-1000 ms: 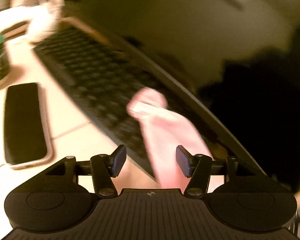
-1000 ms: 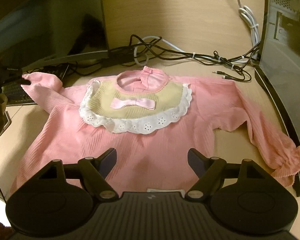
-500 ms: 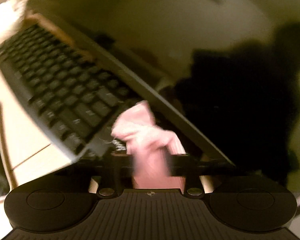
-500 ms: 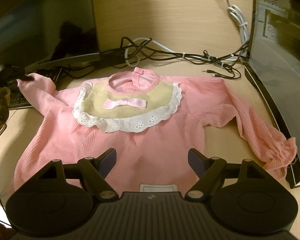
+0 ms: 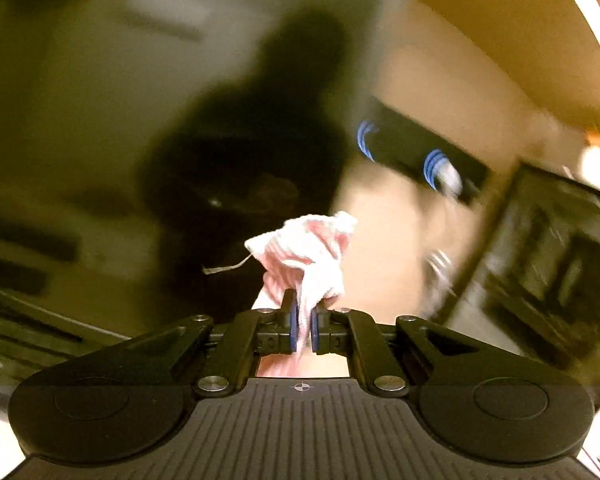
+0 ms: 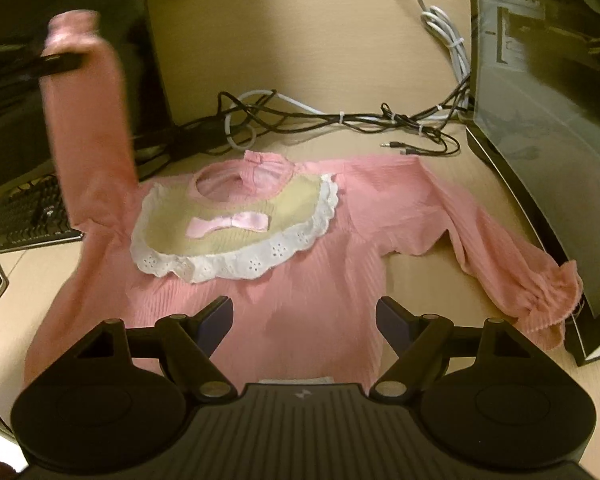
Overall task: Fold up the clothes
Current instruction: 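Carry the held sleeve across the shirt body with the left tool and release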
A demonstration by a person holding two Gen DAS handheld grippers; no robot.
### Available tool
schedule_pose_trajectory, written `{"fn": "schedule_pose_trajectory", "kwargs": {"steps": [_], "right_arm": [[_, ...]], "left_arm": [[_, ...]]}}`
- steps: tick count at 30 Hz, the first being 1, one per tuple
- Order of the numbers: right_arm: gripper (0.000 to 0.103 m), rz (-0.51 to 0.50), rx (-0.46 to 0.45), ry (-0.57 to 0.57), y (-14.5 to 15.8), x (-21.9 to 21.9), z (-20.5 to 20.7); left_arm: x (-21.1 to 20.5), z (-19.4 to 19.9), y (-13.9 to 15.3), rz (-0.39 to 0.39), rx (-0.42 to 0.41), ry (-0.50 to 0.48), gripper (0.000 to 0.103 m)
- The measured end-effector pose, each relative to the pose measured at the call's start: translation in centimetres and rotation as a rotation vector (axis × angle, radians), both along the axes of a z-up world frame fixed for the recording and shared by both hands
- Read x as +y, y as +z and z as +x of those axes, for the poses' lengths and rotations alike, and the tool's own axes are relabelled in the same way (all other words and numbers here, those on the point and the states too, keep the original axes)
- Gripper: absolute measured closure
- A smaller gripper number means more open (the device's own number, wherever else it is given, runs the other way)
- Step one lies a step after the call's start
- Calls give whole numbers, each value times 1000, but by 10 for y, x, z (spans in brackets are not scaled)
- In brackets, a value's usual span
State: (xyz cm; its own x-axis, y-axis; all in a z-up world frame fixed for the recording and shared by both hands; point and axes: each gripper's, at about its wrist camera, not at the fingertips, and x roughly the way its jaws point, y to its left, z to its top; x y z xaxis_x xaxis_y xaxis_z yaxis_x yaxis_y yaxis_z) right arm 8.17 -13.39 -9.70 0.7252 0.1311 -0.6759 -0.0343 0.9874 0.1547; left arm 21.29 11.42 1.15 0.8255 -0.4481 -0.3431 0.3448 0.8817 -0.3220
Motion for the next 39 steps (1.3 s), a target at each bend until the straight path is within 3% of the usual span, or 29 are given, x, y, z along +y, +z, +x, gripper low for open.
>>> {"fn": "schedule_pose_trajectory", "kwargs": {"steps": [4, 6, 12, 13, 17, 21, 25, 26, 27, 29, 32, 34, 37, 38, 39], "right_arm": [[24, -7, -7, -17, 2, -6, -3], [24, -14, -12, -32, 3, -12, -6], [24, 7, -11, -80, 3, -33, -3], [24, 12, -17, -65, 4, -31, 2], [46, 50, -38, 8, 10, -20, 29], [45, 128, -41, 55, 9, -4, 78], [45, 161, 61, 34, -16, 12, 134], [49, 160, 86, 35, -21, 17, 147], [68, 146, 95, 51, -21, 24, 155], [91, 130, 50, 103, -6, 34, 161], [93, 118, -94, 162, 35, 38, 158], [93, 96, -141, 171, 51, 33, 158], [92, 70, -97, 157, 43, 24, 162], [88, 75, -68, 154, 36, 22, 161], [72, 70, -43, 140, 28, 21, 159]], "left_arm": [[-52, 32, -38, 56, 177, -145, 77], [-66, 32, -55, 58, 255, -207, 56], [-43, 1, -77, 112, 293, -239, 33], [-35, -2, -80, 117, 311, -225, 32], [-3, -17, -94, 116, 382, -135, 27], [24, -29, -102, 135, 406, -20, 27], [48, -32, -99, 135, 404, 59, 27], [51, -30, -95, 130, 394, 62, 26], [51, -28, -92, 123, 381, 56, 25], [47, -21, -83, 110, 344, 20, 21], [31, -3, -78, 97, 297, -51, 13], [20, 10, -83, 108, 306, -75, 13], [7, 26, -97, 135, 366, -87, 13], [4, 29, -100, 145, 382, -84, 13], [1, 30, -102, 156, 389, -78, 13]]}}
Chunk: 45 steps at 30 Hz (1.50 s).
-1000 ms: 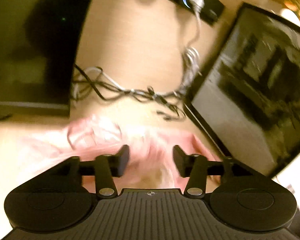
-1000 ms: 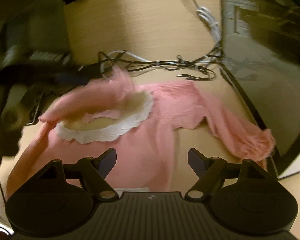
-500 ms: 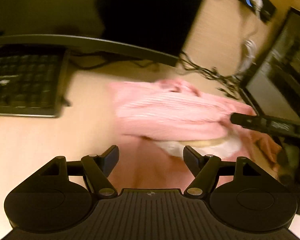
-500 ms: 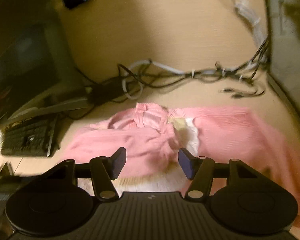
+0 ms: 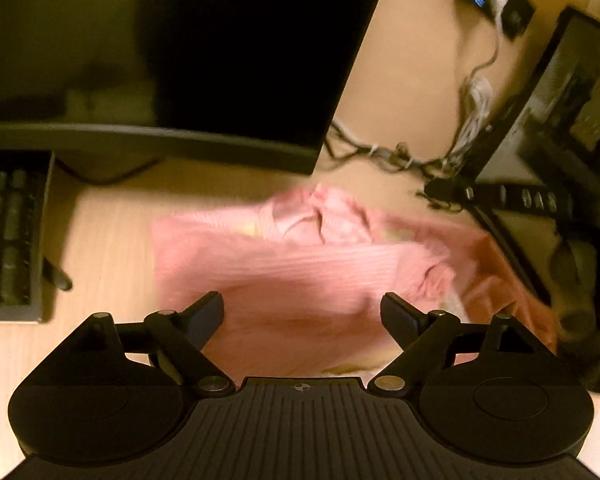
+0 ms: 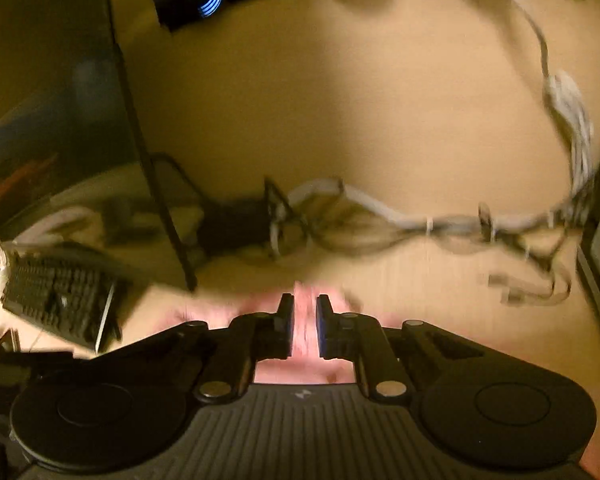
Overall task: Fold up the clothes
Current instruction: 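Carry the held sleeve across the shirt body with the left tool and release, then grasp the other sleeve cuff with the right tool and fold it across the body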
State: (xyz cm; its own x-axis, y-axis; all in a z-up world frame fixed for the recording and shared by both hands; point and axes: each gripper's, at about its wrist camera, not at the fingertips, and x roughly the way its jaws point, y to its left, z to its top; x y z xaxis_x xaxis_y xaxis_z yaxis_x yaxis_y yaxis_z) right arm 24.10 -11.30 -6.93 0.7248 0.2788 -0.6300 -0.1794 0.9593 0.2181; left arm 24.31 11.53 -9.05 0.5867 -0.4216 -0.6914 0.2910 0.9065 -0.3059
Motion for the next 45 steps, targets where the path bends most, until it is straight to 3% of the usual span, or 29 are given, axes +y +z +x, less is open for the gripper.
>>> {"fn": "schedule_pose_trajectory", "kwargs": {"steps": [1, 2, 3, 8, 10, 11, 14, 20, 23, 25, 27, 28, 35, 38, 41, 44, 45], "right_arm": [[62, -16, 20, -23, -8, 0, -2], [42, -26, 32, -46, -16, -1, -4], [37, -23, 45, -63, -24, -3, -6], [38, 58, 136, -55, -52, -6, -1], [59, 58, 138, -21, -53, -1, 1], [75, 55, 130, -3, -51, 3, 2], [81, 32, 40, 38, -26, 11, 5], [82, 1, -92, 36, 8, 1, 4], [81, -41, -12, 1, -16, -11, 6], [73, -102, 77, -22, -40, -16, 5], [63, -117, 89, -41, -45, -23, -7], [62, -116, 82, -49, -44, -27, -15], [42, -178, 13, -70, -3, -64, -87], [42, -220, 45, -75, -3, -74, -125], [43, -168, 102, -123, -10, -71, -166], [59, -116, 158, -174, -18, -64, -205], [59, -126, 172, -177, -21, -57, -216]], "left_arm": [[-3, 0, -2, 10, 4, 3, 13], [-5, 2, -3, 13, 8, 3, 13], [-7, 3, -4, 12, 12, 1, 13], [-13, 8, -5, 12, 17, 1, 12], [-13, 9, -4, 6, 15, 6, 11], [-13, 9, -3, 4, 12, 8, 10], [-13, 9, 1, -7, -3, 7, 9], [-11, 15, -2, -44, 9, 16, 7], [-9, 22, -13, -47, 56, 29, 6], [-5, 23, -19, -39, 82, 46, 6], [0, 22, -21, -33, 99, 58, 6], [3, 18, -16, -34, 88, 55, 6], [34, -36, 10, 51, 31, 12, 6], [43, -66, 10, 80, 42, -21, 6], [47, -94, 6, 92, 45, -76, 6], [44, -119, 3, 87, 44, -145, 6], [44, -125, 1, 82, 48, -166, 6]]}}
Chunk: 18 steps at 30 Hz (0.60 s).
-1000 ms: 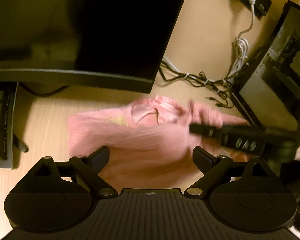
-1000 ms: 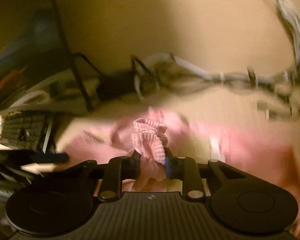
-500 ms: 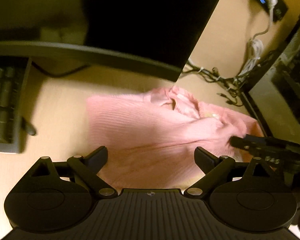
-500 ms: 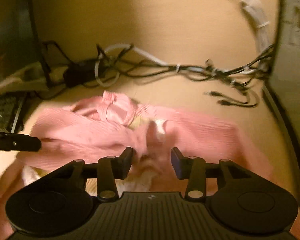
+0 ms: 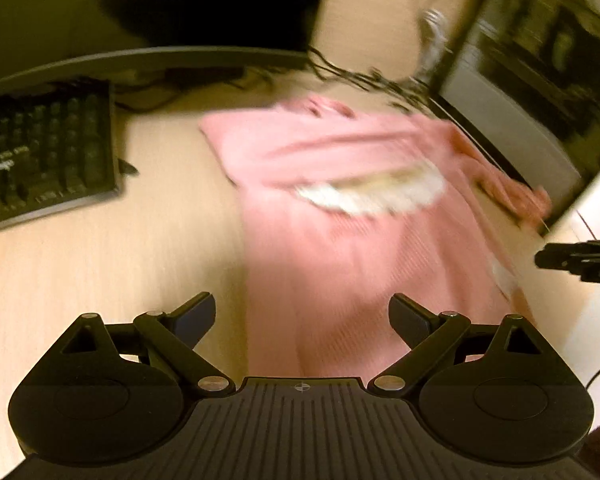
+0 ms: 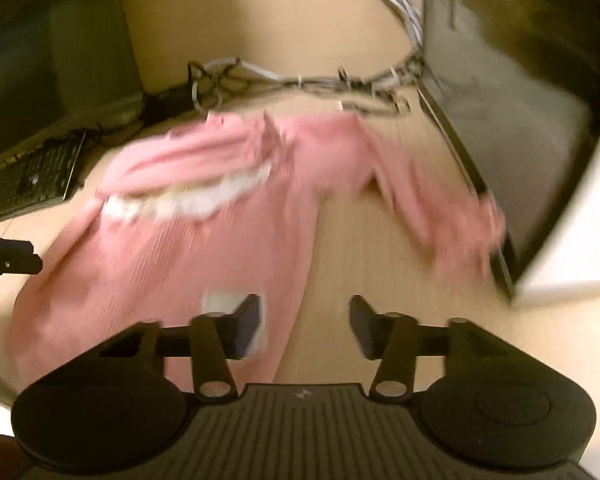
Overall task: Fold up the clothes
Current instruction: 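Grasp the other sleeve cuff with the right tool and fold it across the body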
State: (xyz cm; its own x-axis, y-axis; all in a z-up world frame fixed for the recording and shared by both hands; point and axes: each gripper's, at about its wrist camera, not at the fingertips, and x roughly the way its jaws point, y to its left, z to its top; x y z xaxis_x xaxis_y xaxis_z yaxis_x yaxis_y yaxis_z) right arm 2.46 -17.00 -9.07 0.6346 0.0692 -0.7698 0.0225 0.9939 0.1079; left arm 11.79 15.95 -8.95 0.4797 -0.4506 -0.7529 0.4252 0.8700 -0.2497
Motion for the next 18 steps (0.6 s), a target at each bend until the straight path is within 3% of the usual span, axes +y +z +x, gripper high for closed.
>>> {"fn": "schedule_pose_trajectory", "kwargs": {"steps": [7, 13, 14, 15, 18], "right_arm": [[58, -121, 78, 157, -15, 52, -53], [58, 15, 78, 71, -32, 41, -39], [66, 29, 69, 81, -32, 41, -37], [83, 44, 60, 92, -32, 41, -34], [93, 126, 24, 128, -17, 35, -22]], "left_arm": [[7, -44, -3, 2, -7, -55, 6], [-3, -80, 10, -5, -70, -82, 6], [-8, -86, 12, -5, -86, -96, 5], [-14, -93, 13, -2, -101, -109, 5], [-40, -111, 13, 25, -139, -137, 5]]}}
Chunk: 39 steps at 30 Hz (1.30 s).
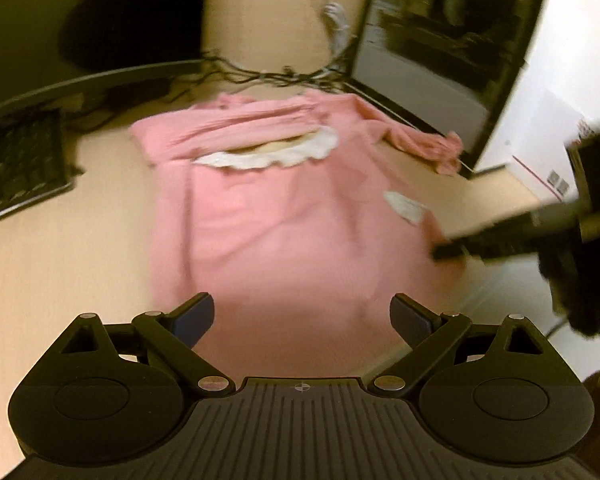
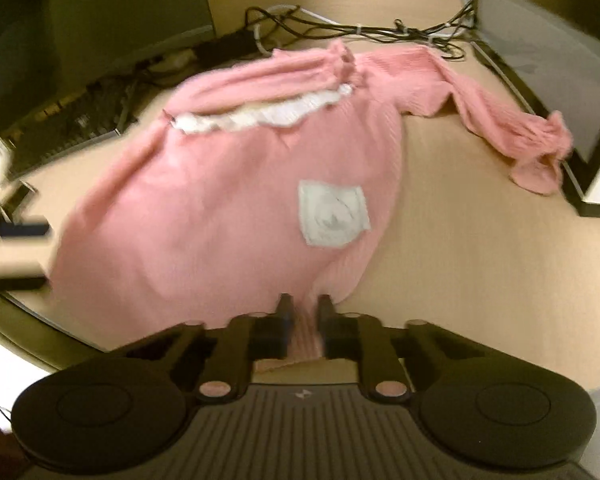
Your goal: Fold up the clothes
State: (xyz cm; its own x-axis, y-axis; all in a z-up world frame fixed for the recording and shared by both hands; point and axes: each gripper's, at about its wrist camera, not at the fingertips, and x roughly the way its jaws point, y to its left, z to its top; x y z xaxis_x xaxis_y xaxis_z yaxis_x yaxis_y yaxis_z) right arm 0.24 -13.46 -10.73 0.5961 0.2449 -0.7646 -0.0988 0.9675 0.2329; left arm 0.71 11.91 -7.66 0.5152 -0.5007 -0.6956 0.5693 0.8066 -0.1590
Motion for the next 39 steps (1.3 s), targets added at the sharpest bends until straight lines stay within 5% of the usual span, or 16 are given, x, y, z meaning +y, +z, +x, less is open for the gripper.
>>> {"fn": "schedule_pose_trajectory", "kwargs": {"steps": [4, 10, 14, 17, 20, 28, 30, 33, 39], "right_arm": [[97, 98, -96, 60, 39, -11, 12], [100, 132, -171, 158, 76, -30, 23], [99, -13, -220, 239, 76, -32, 11], [85, -214, -287, 366, 63, -24, -15], [57, -239, -236, 433, 41, -27, -37], [57, 155, -2, 112, -14, -51, -9], [73, 231, 25, 72, -22, -47, 3], [94, 271, 31, 62, -20, -33, 20], [99, 336, -85, 51, 29, -41, 37]], "left_arm": [[-43, -23, -4, 32, -61, -36, 4], [-98, -25, -27, 246, -216, 72, 5], [-104, 3, -29, 315, -215, 167, 47], [-90, 16, -15, 220, -161, 217, 44], [-76, 16, 0, 138, -135, 240, 26], [-69, -15, 8, 85, -113, 138, 11], [-77, -21, 1, 110, -106, 102, 9], [-96, -28, -13, 183, -129, 50, 9], [-124, -32, -35, 350, -258, -36, 9]]}}
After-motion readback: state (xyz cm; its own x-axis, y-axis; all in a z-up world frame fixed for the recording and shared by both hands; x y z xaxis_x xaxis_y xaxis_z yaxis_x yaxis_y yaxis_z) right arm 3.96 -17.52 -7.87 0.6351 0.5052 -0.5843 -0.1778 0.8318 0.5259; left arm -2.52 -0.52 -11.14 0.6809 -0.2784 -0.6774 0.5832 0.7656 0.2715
